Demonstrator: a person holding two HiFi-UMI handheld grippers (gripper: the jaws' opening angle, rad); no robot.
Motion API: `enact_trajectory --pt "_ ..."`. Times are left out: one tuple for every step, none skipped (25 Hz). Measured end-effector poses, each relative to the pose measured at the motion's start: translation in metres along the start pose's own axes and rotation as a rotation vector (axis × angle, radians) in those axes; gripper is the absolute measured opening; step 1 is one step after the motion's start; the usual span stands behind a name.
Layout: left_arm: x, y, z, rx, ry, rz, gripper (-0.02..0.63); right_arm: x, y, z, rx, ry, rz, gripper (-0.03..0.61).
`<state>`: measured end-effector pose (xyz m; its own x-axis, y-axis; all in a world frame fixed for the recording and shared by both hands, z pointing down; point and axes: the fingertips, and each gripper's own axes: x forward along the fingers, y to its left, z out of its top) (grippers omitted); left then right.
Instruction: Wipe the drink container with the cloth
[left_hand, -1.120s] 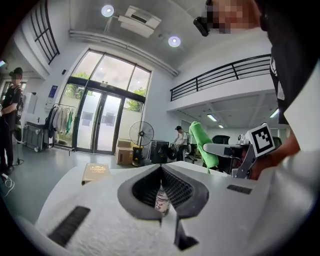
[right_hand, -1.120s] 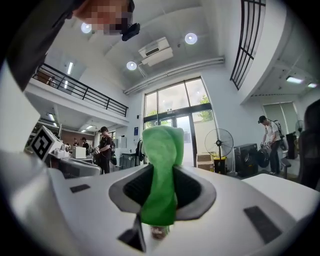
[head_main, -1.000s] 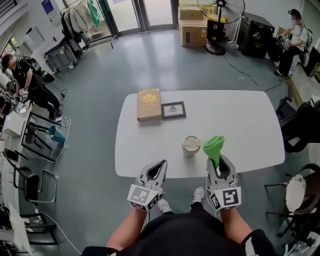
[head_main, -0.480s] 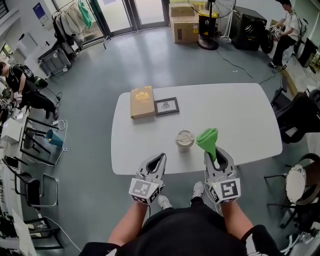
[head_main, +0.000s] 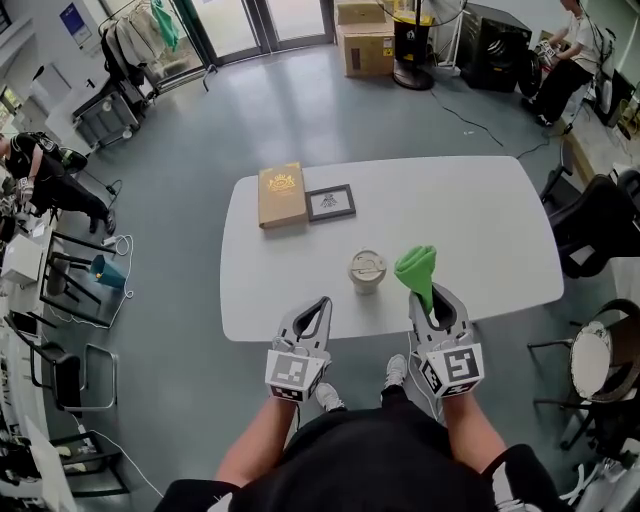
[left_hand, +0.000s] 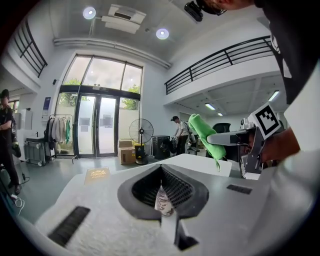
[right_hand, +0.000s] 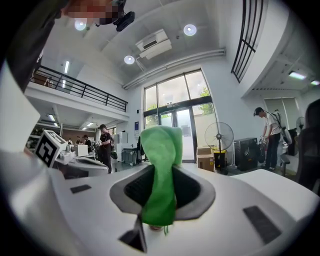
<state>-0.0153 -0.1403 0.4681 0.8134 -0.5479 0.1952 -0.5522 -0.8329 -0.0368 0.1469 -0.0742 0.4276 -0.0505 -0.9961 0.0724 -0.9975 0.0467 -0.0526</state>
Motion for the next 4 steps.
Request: enact_trajectory --pt "0.0001 0.0001 0.0010 0.000 0.002 0.001 0.009 0.0006 0.0006 -0.0005 0.000 0.001 0.000 0.103" --pt "0.0004 0.0006 0.0025 0.000 0.004 0.004 0.009 0.0012 0.0014 -0.0010 -0.002 0.002 0.002 0.103" --pt "0.0008 0.0013 0.0045 -0.001 0.005 0.009 0.009 0.0019 0.0023 -0.0016 -0.005 0.003 0.005 0.103" --pt "0.0012 0.0020 0.0067 -0.001 0.007 0.014 0.009 0.0027 0.0031 -0.0021 -0.008 0.004 0.008 0.103"
